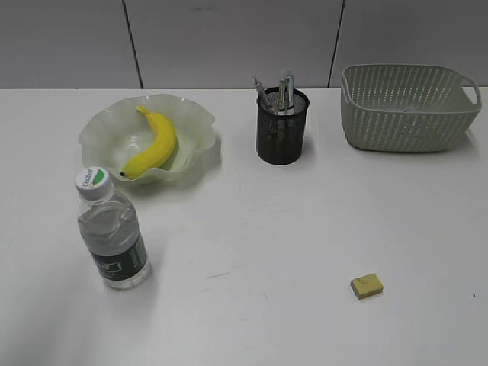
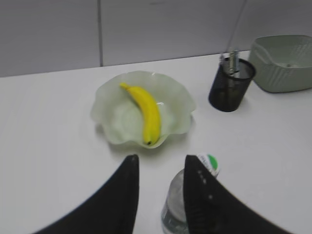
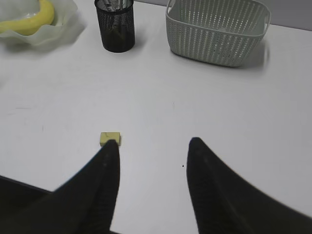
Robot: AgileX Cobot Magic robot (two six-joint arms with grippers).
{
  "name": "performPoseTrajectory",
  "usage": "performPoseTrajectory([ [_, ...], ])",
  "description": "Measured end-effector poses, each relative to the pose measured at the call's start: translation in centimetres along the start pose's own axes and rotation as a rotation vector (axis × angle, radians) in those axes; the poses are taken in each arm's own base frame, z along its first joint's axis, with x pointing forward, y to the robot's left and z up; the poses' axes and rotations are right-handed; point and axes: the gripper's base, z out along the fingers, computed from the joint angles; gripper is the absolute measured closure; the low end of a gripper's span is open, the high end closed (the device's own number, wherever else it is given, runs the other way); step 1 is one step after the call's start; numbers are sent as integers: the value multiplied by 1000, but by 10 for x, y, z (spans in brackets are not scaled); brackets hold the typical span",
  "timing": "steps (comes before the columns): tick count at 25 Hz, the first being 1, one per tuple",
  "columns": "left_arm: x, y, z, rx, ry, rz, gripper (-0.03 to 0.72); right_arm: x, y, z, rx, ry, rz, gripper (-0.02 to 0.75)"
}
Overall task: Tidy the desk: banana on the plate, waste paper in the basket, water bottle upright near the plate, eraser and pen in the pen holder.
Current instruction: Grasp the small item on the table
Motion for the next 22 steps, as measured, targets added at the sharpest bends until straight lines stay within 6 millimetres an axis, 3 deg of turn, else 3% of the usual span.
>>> performPoseTrajectory([
  [7, -59, -23, 87, 240, 89, 126, 452, 1, -1, 0, 6, 8, 32, 419],
  [11, -71, -57, 129, 368, 158, 219, 452, 12, -1, 5, 10, 88, 33, 425],
  [16, -47, -132, 175, 553, 307, 389, 452, 13, -1, 5, 11, 93, 32, 428],
  [22, 13, -214, 222, 620, 521, 577, 447, 14, -1, 1, 12, 72, 34, 428],
])
